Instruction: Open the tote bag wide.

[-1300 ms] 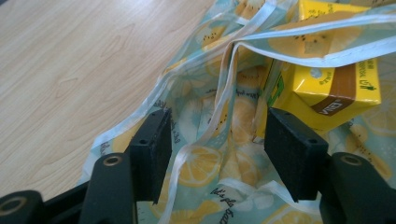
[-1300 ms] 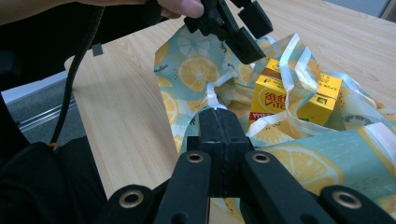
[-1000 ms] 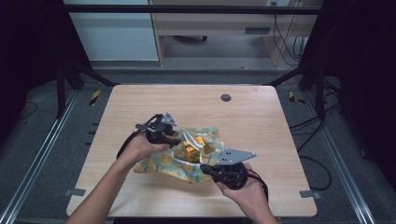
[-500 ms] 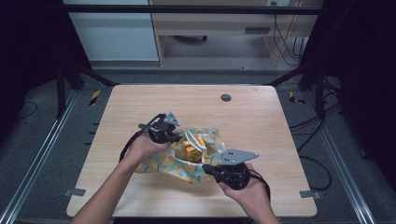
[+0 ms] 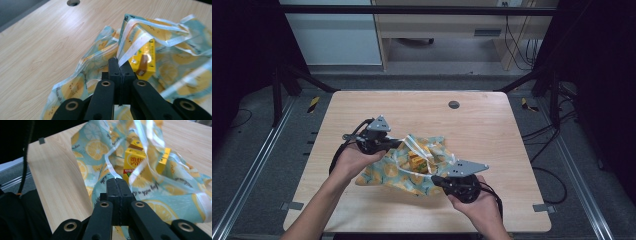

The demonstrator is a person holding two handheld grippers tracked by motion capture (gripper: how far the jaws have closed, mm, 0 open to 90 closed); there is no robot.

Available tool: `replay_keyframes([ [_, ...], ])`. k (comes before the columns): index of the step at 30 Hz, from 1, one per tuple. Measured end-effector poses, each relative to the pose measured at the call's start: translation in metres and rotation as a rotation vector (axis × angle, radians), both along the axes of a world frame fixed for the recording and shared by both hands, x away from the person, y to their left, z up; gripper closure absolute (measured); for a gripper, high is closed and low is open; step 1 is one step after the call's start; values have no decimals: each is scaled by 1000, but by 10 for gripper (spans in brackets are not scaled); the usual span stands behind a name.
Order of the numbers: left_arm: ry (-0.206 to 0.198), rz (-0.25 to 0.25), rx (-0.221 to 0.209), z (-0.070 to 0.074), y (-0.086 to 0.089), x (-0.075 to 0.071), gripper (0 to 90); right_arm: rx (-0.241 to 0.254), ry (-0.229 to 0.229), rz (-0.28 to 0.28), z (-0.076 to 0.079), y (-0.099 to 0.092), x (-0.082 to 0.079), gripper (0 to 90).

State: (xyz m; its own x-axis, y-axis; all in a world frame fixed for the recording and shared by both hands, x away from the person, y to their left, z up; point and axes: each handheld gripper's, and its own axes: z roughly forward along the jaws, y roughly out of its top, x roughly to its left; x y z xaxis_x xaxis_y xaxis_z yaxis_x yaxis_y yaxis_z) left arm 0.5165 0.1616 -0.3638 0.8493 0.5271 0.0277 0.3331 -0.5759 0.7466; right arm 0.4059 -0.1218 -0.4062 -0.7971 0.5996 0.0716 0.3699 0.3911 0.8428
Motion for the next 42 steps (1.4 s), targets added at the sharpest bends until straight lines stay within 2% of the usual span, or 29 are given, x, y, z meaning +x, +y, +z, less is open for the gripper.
replay_keyframes([
  [5,-18,-11,-60,8,14,-29,900,-11,6,-20,-8,-4,-1,900],
  [10,-32,-41,-62,6,19,-56,900,-32,19,-35,-18,-7,-3,900],
  [11,-32,-41,-62,6,19,-56,900,-33,24,-38,-21,-8,-4,900],
  [12,-35,-48,-62,4,21,-64,900,-35,26,-39,-23,-9,-4,900],
  [15,-42,-63,-44,-3,21,-77,900,-42,37,-45,-28,-10,-5,900],
  [20,-19,-92,-7,-27,19,-95,900,-59,56,-51,-37,-13,-4,900],
  [22,-11,-100,24,-38,16,-99,900,-62,67,-53,-40,-13,-3,900],
  [28,45,-101,48,-69,13,-103,900,-60,78,-60,-43,-14,-1,865],
  [31,57,-97,73,-79,14,-104,900,-64,82,-55,-42,-15,-3,811],
  [36,74,-92,86,-90,18,-107,900,-64,69,-49,-33,-17,-8,699],
  [42,86,-92,99,-99,20,-114,900,-59,47,-67,-19,-21,-8,631],
])
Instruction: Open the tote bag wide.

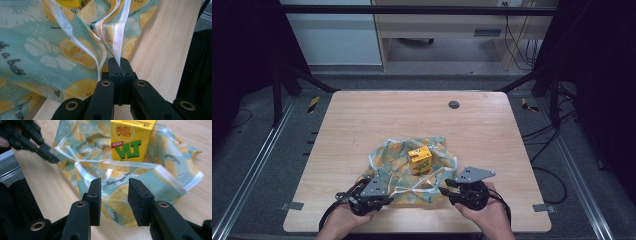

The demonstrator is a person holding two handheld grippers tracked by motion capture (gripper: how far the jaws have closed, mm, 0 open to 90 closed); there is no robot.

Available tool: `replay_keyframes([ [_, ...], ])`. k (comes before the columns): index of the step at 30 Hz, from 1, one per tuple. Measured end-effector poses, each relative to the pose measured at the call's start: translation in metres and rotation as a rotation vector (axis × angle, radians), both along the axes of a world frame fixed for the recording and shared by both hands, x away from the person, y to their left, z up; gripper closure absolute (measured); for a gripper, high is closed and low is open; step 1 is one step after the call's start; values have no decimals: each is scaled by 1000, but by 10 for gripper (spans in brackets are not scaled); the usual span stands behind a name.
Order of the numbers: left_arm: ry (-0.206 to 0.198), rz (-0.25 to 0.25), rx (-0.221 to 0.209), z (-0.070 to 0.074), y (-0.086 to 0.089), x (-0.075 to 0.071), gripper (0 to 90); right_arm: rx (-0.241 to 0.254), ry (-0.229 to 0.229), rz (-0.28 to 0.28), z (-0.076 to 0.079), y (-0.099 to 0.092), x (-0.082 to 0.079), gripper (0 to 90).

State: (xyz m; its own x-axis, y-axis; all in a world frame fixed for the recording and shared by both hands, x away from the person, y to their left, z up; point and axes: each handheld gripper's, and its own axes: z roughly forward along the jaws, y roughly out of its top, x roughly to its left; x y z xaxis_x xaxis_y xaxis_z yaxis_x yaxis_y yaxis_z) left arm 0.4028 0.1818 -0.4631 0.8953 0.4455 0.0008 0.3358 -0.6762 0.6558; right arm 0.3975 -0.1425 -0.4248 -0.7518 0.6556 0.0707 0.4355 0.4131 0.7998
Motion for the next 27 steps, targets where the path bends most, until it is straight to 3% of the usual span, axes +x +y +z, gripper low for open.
replay_keyframes([
  [17,5,23,20,-9,20,-13,894,5,-21,-43,4,-6,8,593],
  [27,-78,65,-51,11,29,-22,687,6,-31,-61,9,-10,12,573],
])
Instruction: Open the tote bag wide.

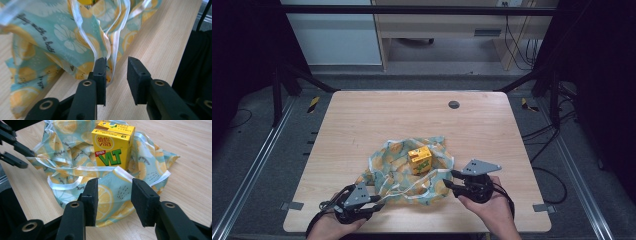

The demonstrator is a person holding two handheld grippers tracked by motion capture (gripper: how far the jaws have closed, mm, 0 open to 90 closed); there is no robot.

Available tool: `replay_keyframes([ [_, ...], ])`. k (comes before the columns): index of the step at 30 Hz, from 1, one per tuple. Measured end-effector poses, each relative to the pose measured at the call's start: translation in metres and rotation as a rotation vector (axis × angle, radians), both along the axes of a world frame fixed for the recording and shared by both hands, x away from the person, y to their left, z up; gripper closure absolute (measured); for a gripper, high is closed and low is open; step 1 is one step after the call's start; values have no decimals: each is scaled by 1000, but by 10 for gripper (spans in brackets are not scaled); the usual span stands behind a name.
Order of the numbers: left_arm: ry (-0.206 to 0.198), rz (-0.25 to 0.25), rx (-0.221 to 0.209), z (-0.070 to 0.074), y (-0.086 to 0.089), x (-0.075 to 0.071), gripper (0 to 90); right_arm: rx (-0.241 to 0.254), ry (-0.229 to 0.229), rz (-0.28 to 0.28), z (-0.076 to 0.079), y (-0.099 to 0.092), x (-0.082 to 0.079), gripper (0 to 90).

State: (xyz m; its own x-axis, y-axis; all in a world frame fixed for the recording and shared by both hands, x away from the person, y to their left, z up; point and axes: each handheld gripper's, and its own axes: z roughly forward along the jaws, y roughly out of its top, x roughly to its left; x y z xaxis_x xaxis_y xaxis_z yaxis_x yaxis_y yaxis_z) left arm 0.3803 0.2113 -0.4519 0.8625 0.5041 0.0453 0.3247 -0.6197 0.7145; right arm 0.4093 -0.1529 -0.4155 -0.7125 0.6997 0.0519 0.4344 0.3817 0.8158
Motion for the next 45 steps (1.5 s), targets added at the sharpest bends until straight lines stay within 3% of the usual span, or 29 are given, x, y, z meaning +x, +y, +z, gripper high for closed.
replay_keyframes([
  [8,-63,1,-26,19,-2,-6,594,-11,-4,-13,3,0,8,558],
  [12,-93,15,-40,32,-2,-2,575,-31,-9,-25,7,0,18,538],
  [17,-128,45,-39,46,0,10,546,-38,-22,-39,13,2,34,529],
  [20,-147,72,-34,54,-1,27,524,-44,-27,-52,14,3,46,521],
  [31,-142,43,64,50,-23,64,443,-88,-10,-67,1,11,75,499],
  [35,-116,42,78,43,-28,75,424,-89,0,-67,-6,13,81,484],
  [39,-88,44,97,37,-29,81,388,-90,9,-65,-10,16,86,457],
  [44,-70,37,101,32,-31,81,417,-113,23,-65,-16,18,91,451],
  [45,-56,29,103,30,-32,80,440,-128,25,-67,-18,19,92,504],
])
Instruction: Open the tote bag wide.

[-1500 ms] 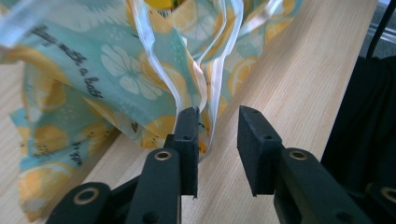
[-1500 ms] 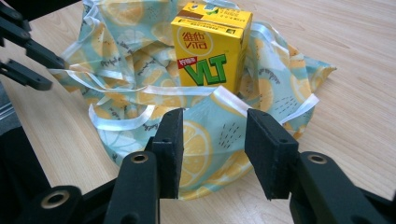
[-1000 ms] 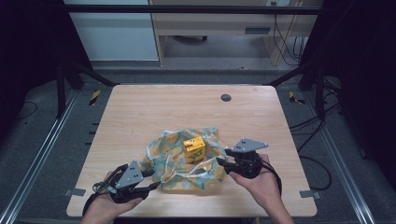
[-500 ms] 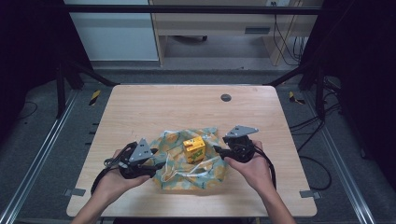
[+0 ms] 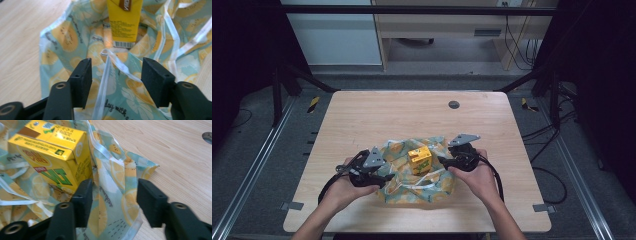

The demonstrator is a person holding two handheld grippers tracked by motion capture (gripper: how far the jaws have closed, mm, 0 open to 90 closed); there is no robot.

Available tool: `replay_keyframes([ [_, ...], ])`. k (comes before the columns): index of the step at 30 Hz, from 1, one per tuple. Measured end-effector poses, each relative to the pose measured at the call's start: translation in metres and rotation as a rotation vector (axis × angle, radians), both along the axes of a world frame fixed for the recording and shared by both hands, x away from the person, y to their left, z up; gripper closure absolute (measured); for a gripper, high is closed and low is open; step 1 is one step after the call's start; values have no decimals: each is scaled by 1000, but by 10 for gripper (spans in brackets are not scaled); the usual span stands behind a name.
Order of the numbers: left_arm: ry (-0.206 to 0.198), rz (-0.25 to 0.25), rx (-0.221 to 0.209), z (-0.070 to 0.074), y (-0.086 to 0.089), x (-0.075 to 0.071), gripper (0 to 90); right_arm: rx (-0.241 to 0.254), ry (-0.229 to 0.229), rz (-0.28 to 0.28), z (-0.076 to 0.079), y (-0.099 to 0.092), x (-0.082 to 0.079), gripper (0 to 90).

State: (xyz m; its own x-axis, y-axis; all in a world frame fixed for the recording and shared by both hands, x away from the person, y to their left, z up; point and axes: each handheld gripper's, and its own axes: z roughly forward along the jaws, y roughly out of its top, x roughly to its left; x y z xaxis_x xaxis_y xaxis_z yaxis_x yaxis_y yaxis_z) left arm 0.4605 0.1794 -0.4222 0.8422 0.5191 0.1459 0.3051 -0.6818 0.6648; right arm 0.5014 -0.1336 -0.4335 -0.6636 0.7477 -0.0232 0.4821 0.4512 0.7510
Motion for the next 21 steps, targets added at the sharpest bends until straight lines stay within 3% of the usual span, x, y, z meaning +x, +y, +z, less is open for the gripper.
replay_keyframes([
  [7,18,-25,20,-5,1,-11,607,-24,19,14,-5,4,2,645],
  [8,24,-25,22,-7,2,-15,684,-41,25,20,-7,4,3,740],
  [12,27,-23,-2,-11,6,-23,791,-48,38,12,-8,1,4,873],
  [17,39,-40,-4,-16,9,-31,843,-32,37,-4,-12,-5,7,895],
  [21,42,-40,-1,-21,11,-34,857,34,59,-44,-17,-12,10,898],
])
